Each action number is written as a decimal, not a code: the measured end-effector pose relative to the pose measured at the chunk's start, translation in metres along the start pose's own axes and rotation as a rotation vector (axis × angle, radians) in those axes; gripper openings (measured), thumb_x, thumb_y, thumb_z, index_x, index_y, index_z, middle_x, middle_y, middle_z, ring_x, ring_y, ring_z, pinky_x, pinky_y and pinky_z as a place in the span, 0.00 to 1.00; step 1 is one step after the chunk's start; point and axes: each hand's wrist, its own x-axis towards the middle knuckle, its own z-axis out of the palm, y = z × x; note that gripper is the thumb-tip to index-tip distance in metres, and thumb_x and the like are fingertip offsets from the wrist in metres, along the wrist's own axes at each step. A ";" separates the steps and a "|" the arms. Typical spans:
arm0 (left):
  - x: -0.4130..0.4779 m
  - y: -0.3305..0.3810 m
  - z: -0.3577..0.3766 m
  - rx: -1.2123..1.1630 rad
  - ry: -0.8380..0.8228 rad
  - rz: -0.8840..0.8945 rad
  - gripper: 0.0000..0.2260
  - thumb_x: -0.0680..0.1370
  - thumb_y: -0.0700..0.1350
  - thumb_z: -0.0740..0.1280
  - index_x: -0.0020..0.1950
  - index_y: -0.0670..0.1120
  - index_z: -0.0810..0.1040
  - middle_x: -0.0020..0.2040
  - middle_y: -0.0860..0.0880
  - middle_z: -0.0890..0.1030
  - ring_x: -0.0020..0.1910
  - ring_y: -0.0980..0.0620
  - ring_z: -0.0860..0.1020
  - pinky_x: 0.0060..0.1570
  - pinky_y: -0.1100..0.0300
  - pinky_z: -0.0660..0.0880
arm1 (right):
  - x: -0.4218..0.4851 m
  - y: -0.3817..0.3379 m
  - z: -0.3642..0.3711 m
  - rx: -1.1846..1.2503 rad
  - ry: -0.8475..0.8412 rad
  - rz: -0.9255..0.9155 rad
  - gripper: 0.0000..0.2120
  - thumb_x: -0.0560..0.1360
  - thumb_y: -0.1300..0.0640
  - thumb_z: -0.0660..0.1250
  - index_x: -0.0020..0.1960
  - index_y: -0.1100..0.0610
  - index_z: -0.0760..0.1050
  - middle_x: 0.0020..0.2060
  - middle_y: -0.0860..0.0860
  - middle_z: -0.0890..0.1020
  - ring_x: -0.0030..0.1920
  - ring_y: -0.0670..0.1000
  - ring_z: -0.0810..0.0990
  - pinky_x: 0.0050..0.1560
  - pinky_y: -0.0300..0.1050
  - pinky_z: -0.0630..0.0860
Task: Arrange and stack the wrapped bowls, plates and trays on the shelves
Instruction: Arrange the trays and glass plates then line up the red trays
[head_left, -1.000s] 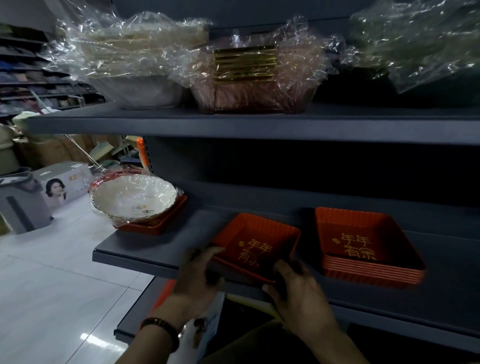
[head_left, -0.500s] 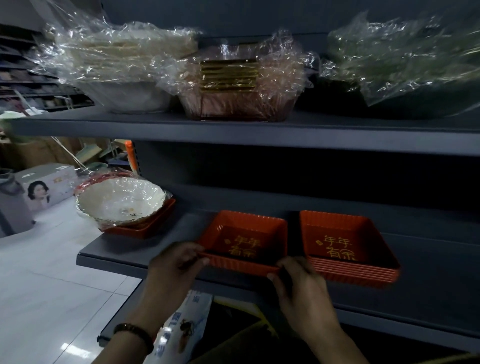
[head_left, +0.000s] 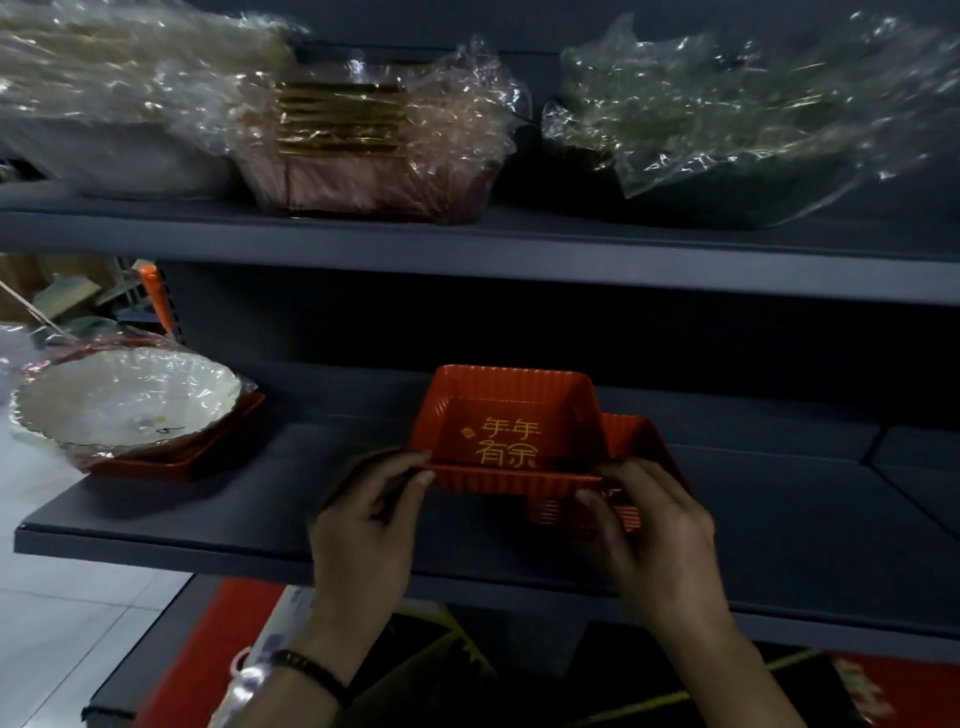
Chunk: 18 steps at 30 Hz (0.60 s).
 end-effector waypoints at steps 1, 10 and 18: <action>-0.002 0.001 0.008 -0.001 -0.001 0.030 0.09 0.79 0.42 0.74 0.58 0.50 0.87 0.59 0.56 0.85 0.60 0.60 0.83 0.58 0.73 0.74 | 0.000 0.004 -0.004 -0.012 0.006 0.014 0.11 0.78 0.57 0.75 0.60 0.51 0.82 0.55 0.45 0.83 0.54 0.42 0.81 0.58 0.23 0.71; -0.020 0.011 0.086 -0.150 -0.116 0.019 0.18 0.82 0.39 0.71 0.71 0.51 0.81 0.65 0.62 0.80 0.64 0.60 0.81 0.60 0.67 0.79 | -0.004 0.049 -0.025 -0.058 0.097 0.212 0.14 0.78 0.57 0.75 0.64 0.51 0.83 0.53 0.43 0.84 0.51 0.40 0.82 0.54 0.26 0.74; -0.029 0.000 0.115 -0.064 -0.237 0.020 0.22 0.82 0.38 0.70 0.75 0.53 0.78 0.68 0.59 0.78 0.67 0.63 0.77 0.59 0.75 0.75 | -0.005 0.078 -0.021 -0.091 0.092 0.385 0.15 0.80 0.54 0.73 0.66 0.47 0.82 0.52 0.47 0.83 0.47 0.46 0.83 0.50 0.43 0.82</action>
